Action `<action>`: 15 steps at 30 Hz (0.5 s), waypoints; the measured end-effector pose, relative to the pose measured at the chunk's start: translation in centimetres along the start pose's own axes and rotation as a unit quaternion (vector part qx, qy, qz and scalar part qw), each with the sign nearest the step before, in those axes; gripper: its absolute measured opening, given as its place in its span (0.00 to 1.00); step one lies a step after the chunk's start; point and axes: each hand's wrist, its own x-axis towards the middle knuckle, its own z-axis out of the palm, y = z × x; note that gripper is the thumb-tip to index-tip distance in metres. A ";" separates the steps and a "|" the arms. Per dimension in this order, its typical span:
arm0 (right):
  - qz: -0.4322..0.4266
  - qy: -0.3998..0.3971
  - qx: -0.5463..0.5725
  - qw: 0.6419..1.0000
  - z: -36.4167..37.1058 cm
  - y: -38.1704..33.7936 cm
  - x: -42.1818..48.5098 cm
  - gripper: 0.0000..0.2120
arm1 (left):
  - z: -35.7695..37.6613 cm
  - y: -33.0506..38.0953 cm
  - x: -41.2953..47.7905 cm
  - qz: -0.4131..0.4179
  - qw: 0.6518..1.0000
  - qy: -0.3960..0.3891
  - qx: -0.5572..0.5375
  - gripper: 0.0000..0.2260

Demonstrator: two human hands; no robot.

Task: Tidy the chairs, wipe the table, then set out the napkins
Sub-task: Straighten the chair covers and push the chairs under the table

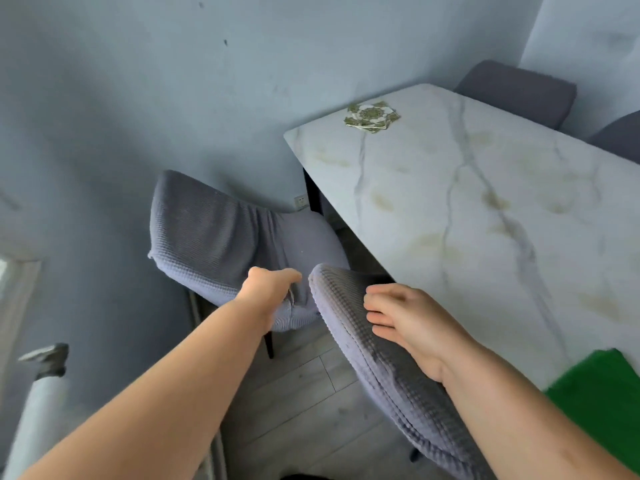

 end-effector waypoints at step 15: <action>0.262 -0.109 0.200 0.938 26.0 -10.5 24.6 0.35 | -20.4 5.5 30.1 -0.044 0.957 0.199 0.208 0.38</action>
